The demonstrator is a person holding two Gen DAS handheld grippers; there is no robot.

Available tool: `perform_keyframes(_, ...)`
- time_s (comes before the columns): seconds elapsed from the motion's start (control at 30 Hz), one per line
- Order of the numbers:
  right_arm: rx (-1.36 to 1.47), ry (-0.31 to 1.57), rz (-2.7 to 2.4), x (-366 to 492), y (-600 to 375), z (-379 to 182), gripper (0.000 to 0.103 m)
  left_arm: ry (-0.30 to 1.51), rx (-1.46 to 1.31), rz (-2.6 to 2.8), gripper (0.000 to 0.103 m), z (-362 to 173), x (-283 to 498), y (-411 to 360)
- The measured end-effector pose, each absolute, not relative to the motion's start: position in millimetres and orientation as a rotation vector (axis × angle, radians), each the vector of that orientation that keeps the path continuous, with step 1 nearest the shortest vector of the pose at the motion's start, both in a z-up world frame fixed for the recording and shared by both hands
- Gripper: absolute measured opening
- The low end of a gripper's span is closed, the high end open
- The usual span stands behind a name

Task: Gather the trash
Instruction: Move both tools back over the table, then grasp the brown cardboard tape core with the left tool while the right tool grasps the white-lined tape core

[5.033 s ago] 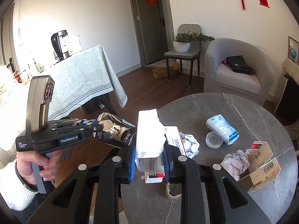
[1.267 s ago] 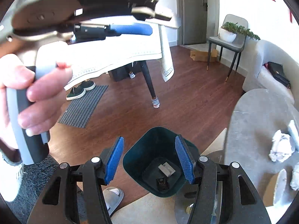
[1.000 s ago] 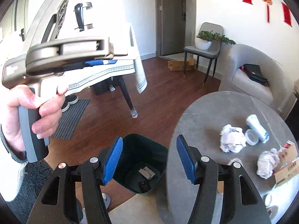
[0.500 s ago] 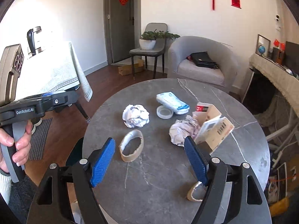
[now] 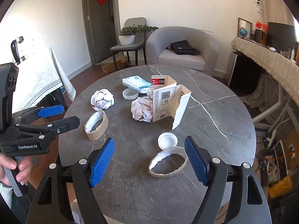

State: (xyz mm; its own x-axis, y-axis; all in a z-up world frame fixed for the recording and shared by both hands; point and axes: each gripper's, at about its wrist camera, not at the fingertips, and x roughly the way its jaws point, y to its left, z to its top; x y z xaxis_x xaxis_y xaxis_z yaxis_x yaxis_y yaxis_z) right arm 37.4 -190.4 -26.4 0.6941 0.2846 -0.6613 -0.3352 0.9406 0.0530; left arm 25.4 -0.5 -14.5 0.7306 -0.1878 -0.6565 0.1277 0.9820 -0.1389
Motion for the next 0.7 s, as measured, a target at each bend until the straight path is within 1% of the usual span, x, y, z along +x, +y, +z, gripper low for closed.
perform_keyframes(0.17, -0.041, 0.762, 0.33, 38, -204, -38, 0.078, 0.761, -0.03, -0.151, 0.084, -26, 34, -19)
perform_keyframes(0.37, -0.029, 0.792, 0.317, 38, -212, -49, 0.078, 0.788, -0.03, -0.138, 0.084, -36, 46, -25)
perform_keyframes(0.7, -0.06, 0.788, 0.298, 42, -207, -63, 0.078, 0.8, -0.024, -0.121, 0.073, -47, 62, -32)
